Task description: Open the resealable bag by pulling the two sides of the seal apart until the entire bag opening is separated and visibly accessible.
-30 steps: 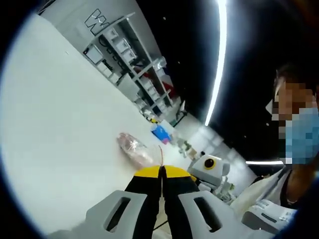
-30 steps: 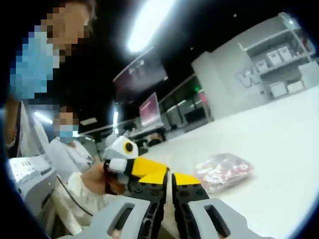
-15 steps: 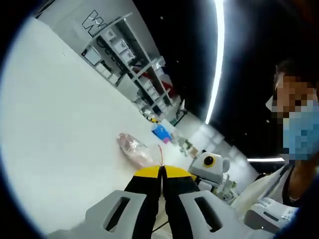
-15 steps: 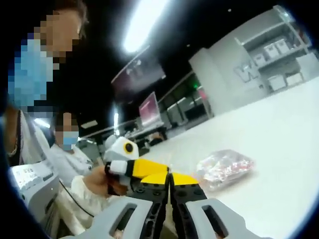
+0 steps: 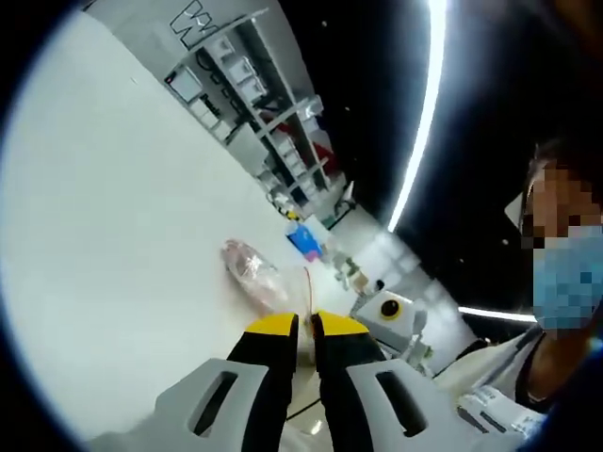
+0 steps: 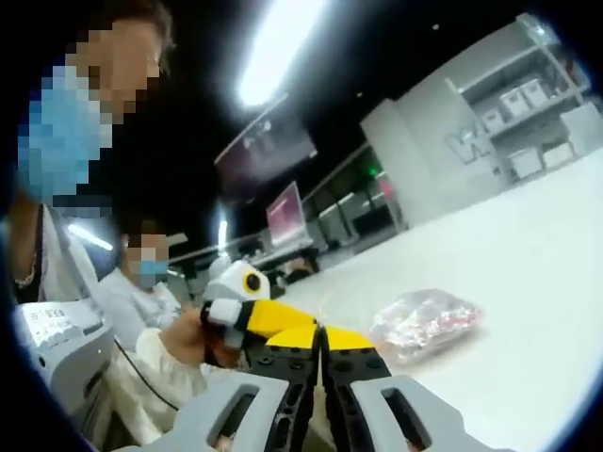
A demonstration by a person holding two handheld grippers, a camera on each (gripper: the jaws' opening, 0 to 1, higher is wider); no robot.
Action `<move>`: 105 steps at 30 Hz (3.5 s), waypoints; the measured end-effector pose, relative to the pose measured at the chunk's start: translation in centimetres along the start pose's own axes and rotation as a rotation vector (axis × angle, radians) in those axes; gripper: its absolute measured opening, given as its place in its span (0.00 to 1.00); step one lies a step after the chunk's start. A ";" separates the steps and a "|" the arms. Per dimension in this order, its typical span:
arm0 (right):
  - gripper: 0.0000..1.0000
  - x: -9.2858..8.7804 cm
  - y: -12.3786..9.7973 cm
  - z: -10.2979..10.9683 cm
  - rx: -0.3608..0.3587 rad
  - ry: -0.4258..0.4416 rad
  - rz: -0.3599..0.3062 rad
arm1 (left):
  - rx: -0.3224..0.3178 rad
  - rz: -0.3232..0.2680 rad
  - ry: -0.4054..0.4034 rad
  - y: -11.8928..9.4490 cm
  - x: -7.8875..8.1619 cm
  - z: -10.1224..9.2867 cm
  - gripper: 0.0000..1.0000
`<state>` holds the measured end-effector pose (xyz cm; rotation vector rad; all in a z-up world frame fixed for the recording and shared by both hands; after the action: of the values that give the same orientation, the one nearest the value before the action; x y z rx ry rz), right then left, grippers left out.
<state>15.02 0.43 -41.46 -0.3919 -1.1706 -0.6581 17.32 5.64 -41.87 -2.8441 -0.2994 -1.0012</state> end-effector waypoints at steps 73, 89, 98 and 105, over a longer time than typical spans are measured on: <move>0.00 0.6 -0.6 -0.6 -0.023 0.043 -0.067 | -0.013 -0.006 0.018 0.5 0.0 0.1 0.00; 0.00 0.8 -0.9 -0.6 0.004 0.118 -0.103 | -0.045 -0.007 -0.038 0.7 0.5 -0.1 0.09; 0.00 0.8 -0.9 -0.5 0.017 0.120 -0.102 | -0.035 0.032 -0.033 1.0 0.2 -0.1 0.08; 0.00 0.9 -0.9 -0.5 0.022 0.117 -0.095 | -0.056 0.054 0.000 1.1 -0.2 -0.2 0.01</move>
<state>14.96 -0.74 -40.86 -0.2766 -1.0887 -0.7402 17.34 4.55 -41.90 -2.8852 -0.1961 -1.0146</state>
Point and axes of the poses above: the point that each gripper's makers call its tool centre point, and the gripper's own axes: y roughly forward along the fingers, z roughly to its left, x roughly out of its top, the point moved 3 cm from there along -y, roughly backward along the fingers, and after that the axes turned 2 degrees about z, right-handed, at the moved point
